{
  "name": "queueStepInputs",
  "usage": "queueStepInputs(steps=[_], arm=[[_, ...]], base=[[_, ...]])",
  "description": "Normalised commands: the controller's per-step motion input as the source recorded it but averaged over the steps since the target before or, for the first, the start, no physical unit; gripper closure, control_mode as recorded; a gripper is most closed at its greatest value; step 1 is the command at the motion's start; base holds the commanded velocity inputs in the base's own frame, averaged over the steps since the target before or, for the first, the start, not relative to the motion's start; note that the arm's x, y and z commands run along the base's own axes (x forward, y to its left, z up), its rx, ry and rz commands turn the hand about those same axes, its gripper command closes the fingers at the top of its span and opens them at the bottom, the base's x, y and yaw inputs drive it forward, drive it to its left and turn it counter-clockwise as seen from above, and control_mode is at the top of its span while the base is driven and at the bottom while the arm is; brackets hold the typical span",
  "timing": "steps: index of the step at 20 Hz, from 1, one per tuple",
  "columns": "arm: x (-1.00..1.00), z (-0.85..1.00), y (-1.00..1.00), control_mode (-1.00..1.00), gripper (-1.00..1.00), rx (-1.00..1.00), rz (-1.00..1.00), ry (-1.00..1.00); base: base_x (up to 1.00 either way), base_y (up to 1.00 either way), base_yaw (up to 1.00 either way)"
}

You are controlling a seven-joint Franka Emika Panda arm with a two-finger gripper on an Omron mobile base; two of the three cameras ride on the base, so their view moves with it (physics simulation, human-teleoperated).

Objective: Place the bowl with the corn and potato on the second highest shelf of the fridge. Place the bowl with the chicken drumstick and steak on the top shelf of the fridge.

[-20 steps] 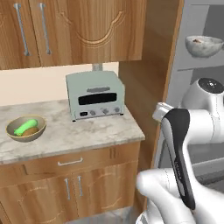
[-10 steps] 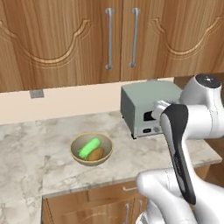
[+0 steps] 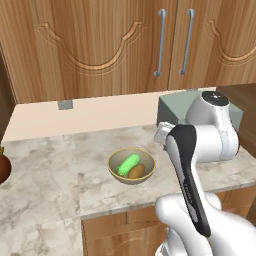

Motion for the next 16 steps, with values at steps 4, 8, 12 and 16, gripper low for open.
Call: queueStepInputs(steps=[4, 8, 12, 16], arm=[[0.57, -0.8, -0.21, -1.0, -1.0, 0.04, 0.13, 0.02], [0.32, -0.55, -0.16, -1.0, -1.0, 0.0, 0.16, 0.09], [0.56, -0.3, 0.02, -1.0, -1.0, 0.04, 0.02, 0.11], [0.49, -0.12, 0.0, -1.0, -1.0, 0.02, 0.03, 0.11]], base=[[0.0, 0.0, 0.0], [0.0, 0.0, 0.0], [0.0, 0.0, 0.0], [0.0, 0.0, 0.0]])
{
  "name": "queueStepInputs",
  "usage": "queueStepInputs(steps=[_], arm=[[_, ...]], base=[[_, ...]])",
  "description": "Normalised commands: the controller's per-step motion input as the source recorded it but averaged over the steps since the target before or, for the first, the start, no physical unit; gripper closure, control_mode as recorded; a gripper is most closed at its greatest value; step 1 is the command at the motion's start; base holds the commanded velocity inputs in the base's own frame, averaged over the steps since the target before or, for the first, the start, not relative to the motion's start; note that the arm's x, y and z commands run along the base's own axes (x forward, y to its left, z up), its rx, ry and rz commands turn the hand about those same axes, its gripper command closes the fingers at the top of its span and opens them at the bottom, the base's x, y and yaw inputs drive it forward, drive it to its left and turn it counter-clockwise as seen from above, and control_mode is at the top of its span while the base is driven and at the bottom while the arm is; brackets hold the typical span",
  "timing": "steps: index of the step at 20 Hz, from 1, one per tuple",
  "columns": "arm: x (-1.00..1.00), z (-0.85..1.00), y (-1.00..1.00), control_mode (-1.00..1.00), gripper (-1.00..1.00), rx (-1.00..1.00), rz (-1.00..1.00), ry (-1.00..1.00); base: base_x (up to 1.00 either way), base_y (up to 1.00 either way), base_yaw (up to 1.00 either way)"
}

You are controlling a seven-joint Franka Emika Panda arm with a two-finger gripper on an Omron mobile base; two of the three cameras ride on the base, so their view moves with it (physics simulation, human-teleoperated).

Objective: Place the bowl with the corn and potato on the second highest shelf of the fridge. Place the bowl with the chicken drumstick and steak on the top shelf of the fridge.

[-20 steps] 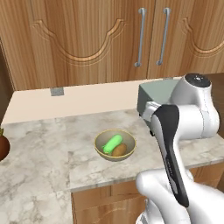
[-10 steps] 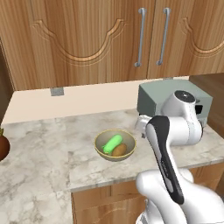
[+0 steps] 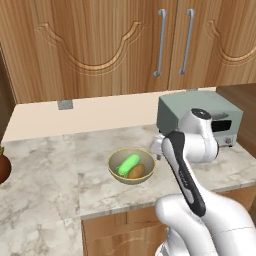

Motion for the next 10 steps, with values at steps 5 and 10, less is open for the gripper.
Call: queueStepInputs(steps=[5, 10], arm=[[0.18, -0.17, 0.08, -1.0, -1.0, 0.01, 0.01, 0.02], [0.13, -0.47, 0.06, -1.0, -1.0, 0.0, 0.0, 0.0]], base=[[0.0, 0.0, 0.0], [0.0, 0.0, 0.0]])
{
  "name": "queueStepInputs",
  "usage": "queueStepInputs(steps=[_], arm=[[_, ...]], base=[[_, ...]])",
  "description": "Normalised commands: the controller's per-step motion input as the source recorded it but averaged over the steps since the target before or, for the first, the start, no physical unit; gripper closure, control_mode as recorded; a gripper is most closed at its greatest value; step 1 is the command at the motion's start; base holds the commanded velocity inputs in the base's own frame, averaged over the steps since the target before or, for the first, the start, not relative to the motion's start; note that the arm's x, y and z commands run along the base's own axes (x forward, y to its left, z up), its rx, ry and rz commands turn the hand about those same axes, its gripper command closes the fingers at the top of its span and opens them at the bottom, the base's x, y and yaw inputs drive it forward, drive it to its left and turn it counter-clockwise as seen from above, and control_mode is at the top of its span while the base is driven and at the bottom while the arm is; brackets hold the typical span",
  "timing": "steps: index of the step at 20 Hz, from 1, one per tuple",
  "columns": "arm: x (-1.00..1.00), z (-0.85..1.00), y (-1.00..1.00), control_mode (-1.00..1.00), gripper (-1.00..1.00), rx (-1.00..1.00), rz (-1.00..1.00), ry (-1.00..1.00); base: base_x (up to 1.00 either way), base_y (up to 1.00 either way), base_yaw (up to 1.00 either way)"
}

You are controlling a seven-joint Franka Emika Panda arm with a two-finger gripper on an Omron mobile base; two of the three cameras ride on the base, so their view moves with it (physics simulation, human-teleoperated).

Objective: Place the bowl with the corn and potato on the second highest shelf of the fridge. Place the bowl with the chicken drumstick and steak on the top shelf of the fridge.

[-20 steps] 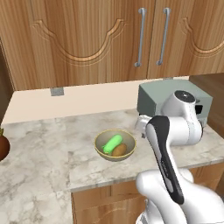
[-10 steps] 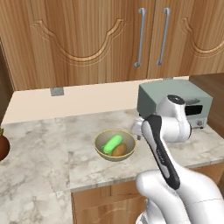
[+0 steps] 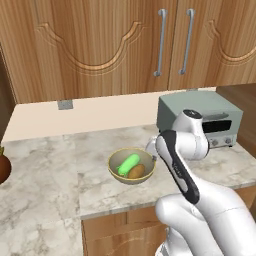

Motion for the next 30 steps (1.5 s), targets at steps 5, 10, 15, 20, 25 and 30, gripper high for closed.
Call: queueStepInputs(steps=[5, 10, 15, 20, 25, 30], arm=[[0.17, -0.25, 0.04, -1.0, -1.0, 0.0, 0.0, 0.0], [0.34, -0.13, 0.05, -1.0, -1.0, 0.0, 0.0, 0.0], [0.51, -0.16, 0.12, -1.0, -1.0, 0.0, 0.0, 0.0], [0.33, -0.32, 0.11, -1.0, -1.0, 0.0, 0.0, 0.04], [0.11, -0.33, 0.06, -1.0, -1.0, 0.0, 0.0, 0.04], [0.19, -0.33, 0.16, -1.0, 1.0, 0.0, 0.0, 0.02]], base=[[0.0, 0.0, 0.0], [0.0, 0.0, 0.0], [0.0, 0.0, 0.0], [0.0, 0.0, 0.0], [0.0, 0.0, 0.0], [0.0, 0.0, 0.0]])
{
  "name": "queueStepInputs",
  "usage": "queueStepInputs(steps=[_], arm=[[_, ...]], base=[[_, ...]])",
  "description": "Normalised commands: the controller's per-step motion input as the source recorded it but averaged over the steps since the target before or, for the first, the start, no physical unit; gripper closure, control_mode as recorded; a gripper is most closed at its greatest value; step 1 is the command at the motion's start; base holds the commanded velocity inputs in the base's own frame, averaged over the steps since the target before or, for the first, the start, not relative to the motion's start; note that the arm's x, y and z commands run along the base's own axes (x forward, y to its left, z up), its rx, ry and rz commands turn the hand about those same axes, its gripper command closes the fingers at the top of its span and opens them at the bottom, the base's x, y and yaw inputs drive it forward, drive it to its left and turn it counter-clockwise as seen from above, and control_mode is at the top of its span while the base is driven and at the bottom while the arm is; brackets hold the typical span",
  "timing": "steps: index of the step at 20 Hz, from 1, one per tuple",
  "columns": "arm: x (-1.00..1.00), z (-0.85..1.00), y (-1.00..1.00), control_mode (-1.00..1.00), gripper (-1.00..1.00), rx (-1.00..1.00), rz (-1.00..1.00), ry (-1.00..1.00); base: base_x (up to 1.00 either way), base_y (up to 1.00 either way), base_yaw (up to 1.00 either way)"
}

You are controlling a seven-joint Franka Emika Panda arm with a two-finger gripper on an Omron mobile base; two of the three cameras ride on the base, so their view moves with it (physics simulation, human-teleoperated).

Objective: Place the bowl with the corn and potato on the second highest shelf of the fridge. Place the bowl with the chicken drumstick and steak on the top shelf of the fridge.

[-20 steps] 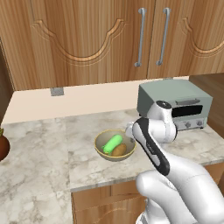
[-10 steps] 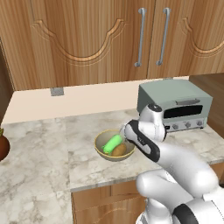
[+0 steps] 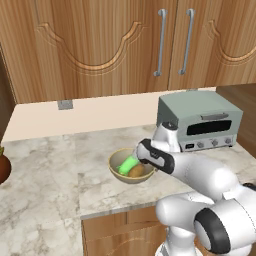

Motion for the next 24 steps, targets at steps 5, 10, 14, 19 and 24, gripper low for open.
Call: queueStepInputs(steps=[5, 10, 14, 19, 24], arm=[[0.1, -0.25, 0.07, -1.0, 1.0, 0.0, 0.0, 0.02], [-0.07, -0.04, 0.04, -1.0, 1.0, 0.0, 0.0, 0.0], [-0.32, 0.0, 0.0, -1.0, 1.0, 0.0, 0.0, 0.0], [-0.49, -0.02, 0.0, -1.0, 1.0, 0.0, -0.04, -0.01], [-0.99, 0.53, 0.0, -1.0, 1.0, 0.01, -0.15, -0.22]], base=[[0.0, 0.0, 0.0], [0.0, 0.0, 0.0], [0.0, 0.0, 0.0], [0.0, 0.0, 0.0], [0.0, 0.0, 0.0]])
